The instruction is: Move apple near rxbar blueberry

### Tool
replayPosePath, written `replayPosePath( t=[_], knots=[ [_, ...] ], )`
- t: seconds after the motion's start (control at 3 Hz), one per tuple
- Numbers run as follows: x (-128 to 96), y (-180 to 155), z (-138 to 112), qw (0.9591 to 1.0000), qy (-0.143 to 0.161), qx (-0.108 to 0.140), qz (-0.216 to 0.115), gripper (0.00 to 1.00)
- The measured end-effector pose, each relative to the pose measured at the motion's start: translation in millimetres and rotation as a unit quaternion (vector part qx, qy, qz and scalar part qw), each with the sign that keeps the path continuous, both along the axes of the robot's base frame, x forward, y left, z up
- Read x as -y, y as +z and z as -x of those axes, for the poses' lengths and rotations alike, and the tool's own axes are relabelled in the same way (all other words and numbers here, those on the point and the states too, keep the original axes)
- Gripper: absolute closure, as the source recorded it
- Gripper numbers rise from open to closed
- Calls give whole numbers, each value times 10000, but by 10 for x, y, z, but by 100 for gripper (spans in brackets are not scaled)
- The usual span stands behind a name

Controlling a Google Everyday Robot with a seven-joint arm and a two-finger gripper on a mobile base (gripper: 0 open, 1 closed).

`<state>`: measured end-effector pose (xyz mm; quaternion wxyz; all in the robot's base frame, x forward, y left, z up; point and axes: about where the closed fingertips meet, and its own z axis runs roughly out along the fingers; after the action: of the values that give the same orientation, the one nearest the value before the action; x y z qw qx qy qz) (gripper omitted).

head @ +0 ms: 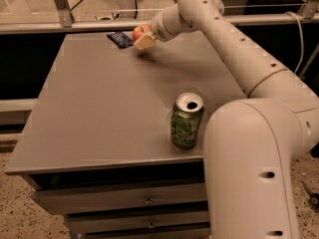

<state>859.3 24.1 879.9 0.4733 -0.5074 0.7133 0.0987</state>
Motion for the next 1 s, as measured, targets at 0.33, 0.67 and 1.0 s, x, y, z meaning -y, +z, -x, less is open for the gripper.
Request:
replayPosePath(
  t=[0.33, 0.67, 1.0],
  knots=[
    [-30, -79, -27, 9999, -43, -73, 73, 100],
    [-57, -124, -64, 9999, -103, -115, -23, 98],
    [-64, -159, -87, 9996, -161, -185, -144, 75]
  ],
)
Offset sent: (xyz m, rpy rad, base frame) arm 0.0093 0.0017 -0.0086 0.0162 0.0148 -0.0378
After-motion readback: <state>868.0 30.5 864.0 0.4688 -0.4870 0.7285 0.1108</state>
